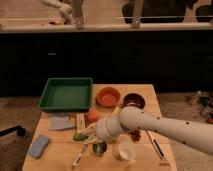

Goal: Place pepper in metal cup

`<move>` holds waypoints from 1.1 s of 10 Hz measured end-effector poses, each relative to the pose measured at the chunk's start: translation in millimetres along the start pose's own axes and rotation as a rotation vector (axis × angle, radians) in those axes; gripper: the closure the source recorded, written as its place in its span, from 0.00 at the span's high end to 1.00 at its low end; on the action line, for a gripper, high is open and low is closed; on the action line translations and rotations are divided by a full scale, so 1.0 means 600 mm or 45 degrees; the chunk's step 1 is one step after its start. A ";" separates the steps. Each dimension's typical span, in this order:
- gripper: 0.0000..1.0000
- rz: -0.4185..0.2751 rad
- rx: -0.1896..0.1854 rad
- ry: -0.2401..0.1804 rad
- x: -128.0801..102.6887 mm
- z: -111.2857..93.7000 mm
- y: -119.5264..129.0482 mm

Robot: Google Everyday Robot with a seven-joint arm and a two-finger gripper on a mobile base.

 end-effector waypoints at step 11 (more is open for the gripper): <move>0.00 0.085 0.006 -0.061 0.091 -0.021 -0.015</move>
